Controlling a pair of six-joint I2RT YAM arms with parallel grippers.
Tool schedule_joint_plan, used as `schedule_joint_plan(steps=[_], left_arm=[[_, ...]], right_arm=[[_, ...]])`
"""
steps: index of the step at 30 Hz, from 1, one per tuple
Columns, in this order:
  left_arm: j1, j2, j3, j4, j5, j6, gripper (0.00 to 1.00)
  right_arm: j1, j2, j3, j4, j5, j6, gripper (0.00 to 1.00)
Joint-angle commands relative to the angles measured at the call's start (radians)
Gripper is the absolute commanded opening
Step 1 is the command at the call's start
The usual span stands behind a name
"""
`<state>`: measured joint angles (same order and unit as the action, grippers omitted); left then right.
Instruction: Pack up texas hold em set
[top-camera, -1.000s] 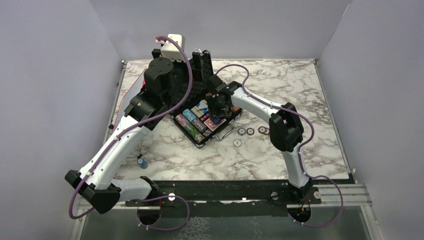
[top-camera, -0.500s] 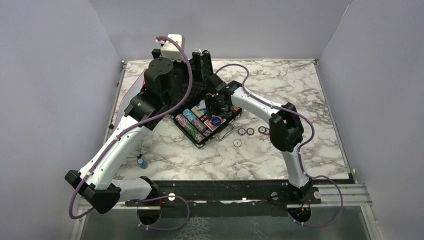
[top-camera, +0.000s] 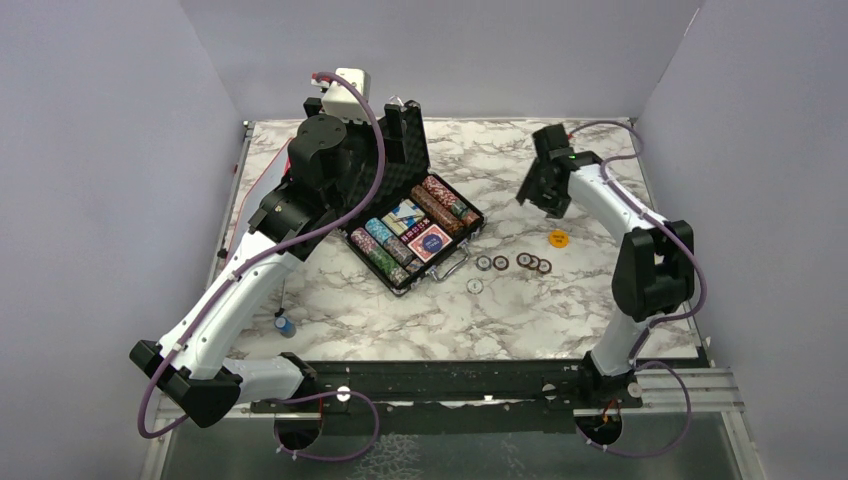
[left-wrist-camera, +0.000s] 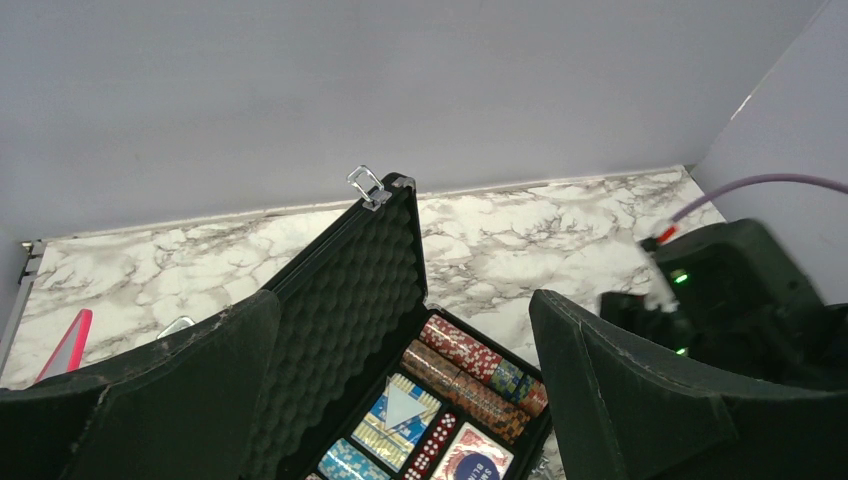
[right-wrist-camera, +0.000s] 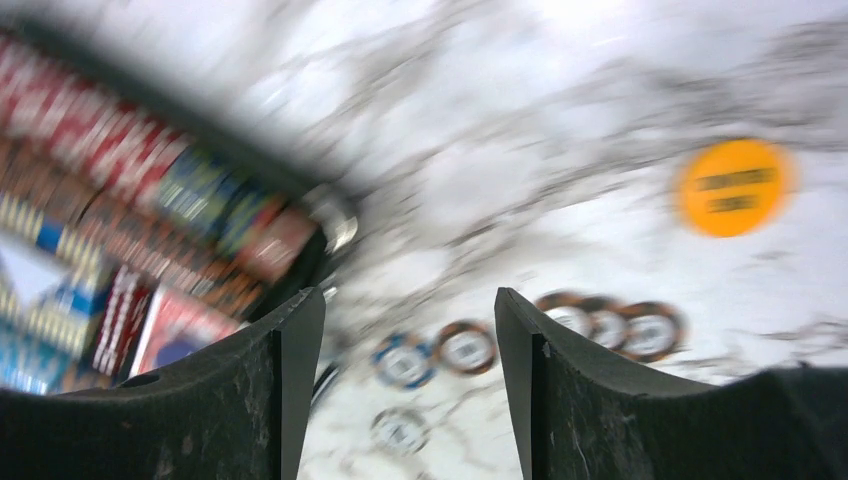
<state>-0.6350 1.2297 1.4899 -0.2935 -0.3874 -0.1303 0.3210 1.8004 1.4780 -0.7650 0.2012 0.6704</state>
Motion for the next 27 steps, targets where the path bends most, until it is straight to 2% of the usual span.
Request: schedule_joint_plan(steps=[1, 10, 20, 23, 27], left_arm=[[0.001, -0.008, 0.013, 0.011, 0.006, 0.003, 0.99], [0.001, -0.002, 0.013, 0.009, 0.016, -0.005, 0.99], [0.001, -0.001, 0.012, 0.009, 0.017, 0.000, 0.99], [0.001, -0.002, 0.010, 0.008, 0.014, 0.000, 0.99], [0.001, -0.003, 0.010, 0.008, 0.011, 0.001, 0.99]], right_arm=[[-0.124, -0.043, -0.109, 0.026, 0.062, 0.025, 0.67], [-0.260, -0.002, -0.209, 0.059, 0.025, 0.002, 0.69], [-0.283, 0.104, -0.205, 0.109, -0.066, -0.082, 0.73], [-0.283, 0.122, -0.203, 0.110, -0.053, -0.091, 0.72], [-0.284, 0.145, -0.210, 0.115, -0.058, -0.105, 0.63]])
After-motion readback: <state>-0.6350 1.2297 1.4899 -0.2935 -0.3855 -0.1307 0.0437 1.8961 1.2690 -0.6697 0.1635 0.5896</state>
